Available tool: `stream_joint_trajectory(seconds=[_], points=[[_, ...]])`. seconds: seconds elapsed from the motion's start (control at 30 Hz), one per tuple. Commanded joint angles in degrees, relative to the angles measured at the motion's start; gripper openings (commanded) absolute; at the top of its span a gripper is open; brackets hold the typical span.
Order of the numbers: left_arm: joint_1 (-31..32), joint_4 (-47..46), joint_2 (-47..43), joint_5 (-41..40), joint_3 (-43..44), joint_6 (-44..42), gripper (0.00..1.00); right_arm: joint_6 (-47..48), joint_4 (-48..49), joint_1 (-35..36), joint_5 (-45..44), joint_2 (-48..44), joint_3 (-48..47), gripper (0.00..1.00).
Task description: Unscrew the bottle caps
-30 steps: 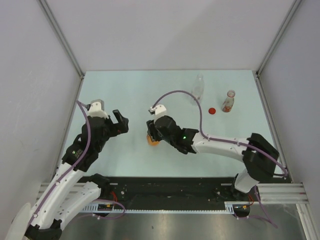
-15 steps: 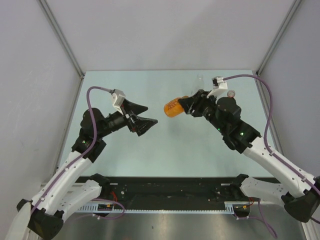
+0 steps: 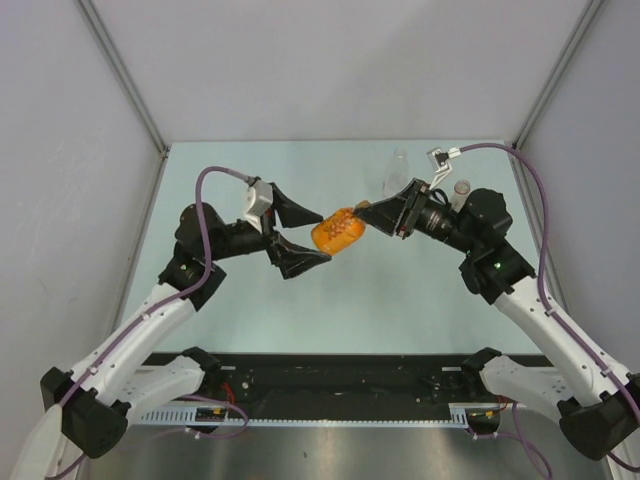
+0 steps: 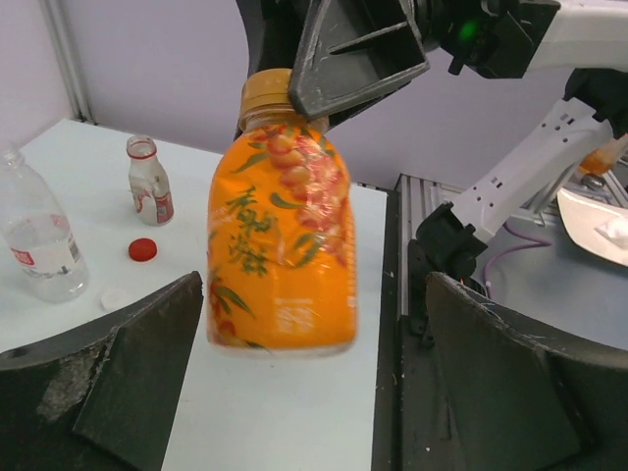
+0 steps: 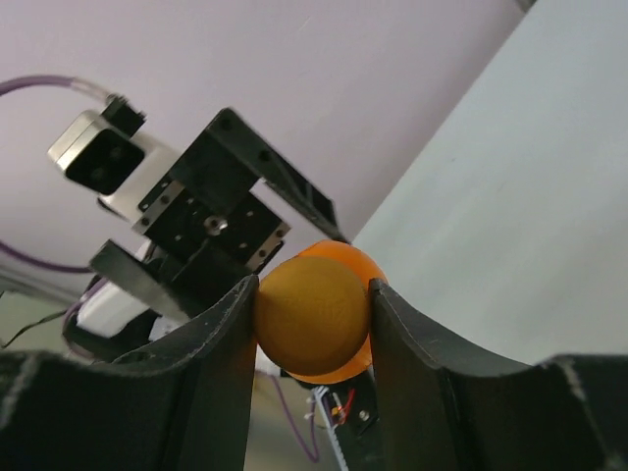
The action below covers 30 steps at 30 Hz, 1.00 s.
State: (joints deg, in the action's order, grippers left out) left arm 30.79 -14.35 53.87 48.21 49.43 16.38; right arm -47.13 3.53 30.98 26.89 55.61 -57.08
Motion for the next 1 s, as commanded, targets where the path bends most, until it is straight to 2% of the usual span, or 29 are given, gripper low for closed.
stream_joint_trajectory(seconds=[0.0,0.37,0.53,0.77,0.8,0.9,0.97], points=[[2.0,-1.0,1.9,3.4,3.5,-3.5,1.00,-3.0,7.3,0.5,10.4,1.3,-0.3,0.00],[6.3,0.5,5.5,6.0,4.4,-4.8,0.99,0.5,9.8,5.6,9.9,3.2,-0.4,0.00],[6.7,0.5,6.3,7.2,4.0,-4.9,0.85,2.6,9.3,6.9,8.0,2.3,-0.3,0.00],[6.9,2.9,6.5,4.1,3.8,-5.0,0.82,7.3,7.5,8.7,3.6,-0.5,-0.3,0.00],[6.9,3.2,6.6,3.7,4.1,-5.1,0.82,8.3,7.1,9.3,1.7,-0.9,-0.3,0.00],[6.9,3.6,6.4,0.8,4.3,-4.3,0.99,12.1,5.4,11.5,-2.2,-2.6,-0.3,0.00],[6.9,2.9,6.4,0.6,4.3,-3.6,1.00,14.2,4.3,12.7,-3.8,-3.3,-0.4,0.00]])
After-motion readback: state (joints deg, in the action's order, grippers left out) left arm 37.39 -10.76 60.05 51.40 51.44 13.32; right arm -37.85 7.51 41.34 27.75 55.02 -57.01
